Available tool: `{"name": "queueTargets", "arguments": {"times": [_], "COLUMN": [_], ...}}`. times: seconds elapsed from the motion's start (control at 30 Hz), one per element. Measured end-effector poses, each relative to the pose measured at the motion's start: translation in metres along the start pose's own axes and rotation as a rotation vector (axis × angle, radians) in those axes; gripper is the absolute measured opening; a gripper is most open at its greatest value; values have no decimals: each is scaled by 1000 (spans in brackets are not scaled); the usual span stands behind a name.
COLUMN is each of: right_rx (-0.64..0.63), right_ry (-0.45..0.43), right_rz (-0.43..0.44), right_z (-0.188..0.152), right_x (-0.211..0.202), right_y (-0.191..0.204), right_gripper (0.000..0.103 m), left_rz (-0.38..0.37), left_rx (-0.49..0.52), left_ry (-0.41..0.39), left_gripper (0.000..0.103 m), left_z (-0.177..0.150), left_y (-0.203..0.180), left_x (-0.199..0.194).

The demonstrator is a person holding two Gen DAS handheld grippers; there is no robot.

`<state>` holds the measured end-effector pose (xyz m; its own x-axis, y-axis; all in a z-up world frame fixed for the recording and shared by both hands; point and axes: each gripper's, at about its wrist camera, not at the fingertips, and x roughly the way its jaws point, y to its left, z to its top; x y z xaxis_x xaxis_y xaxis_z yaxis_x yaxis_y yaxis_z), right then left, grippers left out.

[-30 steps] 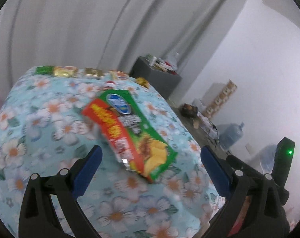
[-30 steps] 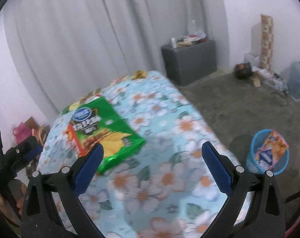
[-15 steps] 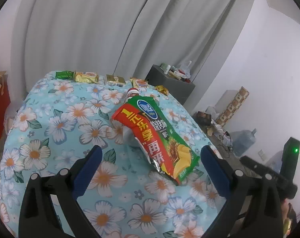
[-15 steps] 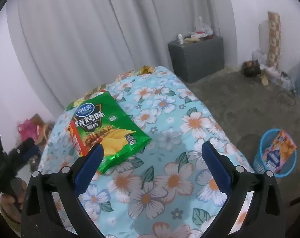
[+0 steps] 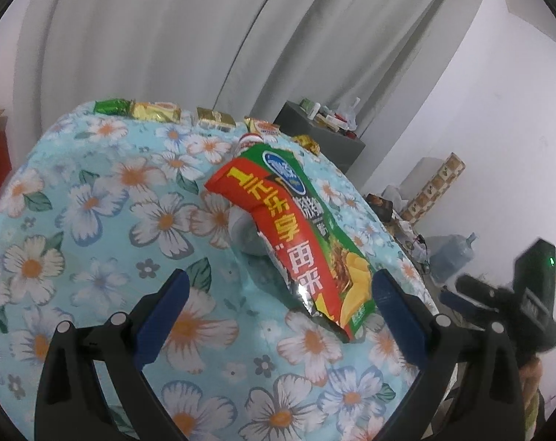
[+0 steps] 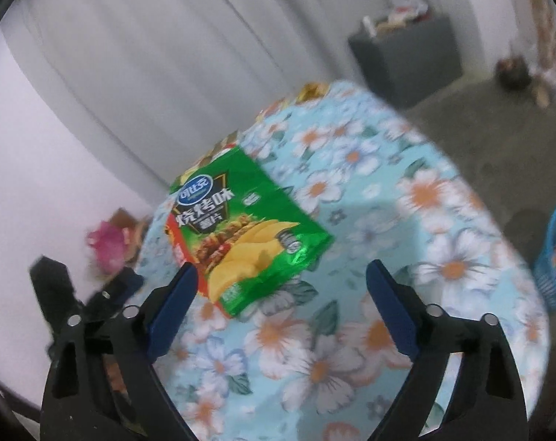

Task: Collect trash
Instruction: 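Grasp the red-green chip bag with the left tool while the right grasps the green chip bag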

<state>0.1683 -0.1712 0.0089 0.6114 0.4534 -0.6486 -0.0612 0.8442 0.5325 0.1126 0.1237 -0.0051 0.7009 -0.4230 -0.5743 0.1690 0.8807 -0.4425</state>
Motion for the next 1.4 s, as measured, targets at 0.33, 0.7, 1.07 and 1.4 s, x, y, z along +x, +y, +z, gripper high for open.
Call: {"name": "queueTargets", "arguments": {"times": [0.33,0.7,1.07,1.4], "right_rx": [30,59,65,242], "right_ry": [155,322,237,119], "right_rz": [139,195,226,142], "right_z": [69,68,20,-19], "right_x": [102,154,63,-4], "right_y": [-1,-4,-23,-85], "right_gripper": [77,31,8,6], "left_rz": [-28,-69,-258,-291], "left_rx": [17,68,109,88], "left_ry": [-7,30,140,160], "left_gripper": [78,40,33,38], "left_z": [3,10,-9,-1], "left_y": [0,-15,-54,-61], "left_x": [15,41,51,55]}}
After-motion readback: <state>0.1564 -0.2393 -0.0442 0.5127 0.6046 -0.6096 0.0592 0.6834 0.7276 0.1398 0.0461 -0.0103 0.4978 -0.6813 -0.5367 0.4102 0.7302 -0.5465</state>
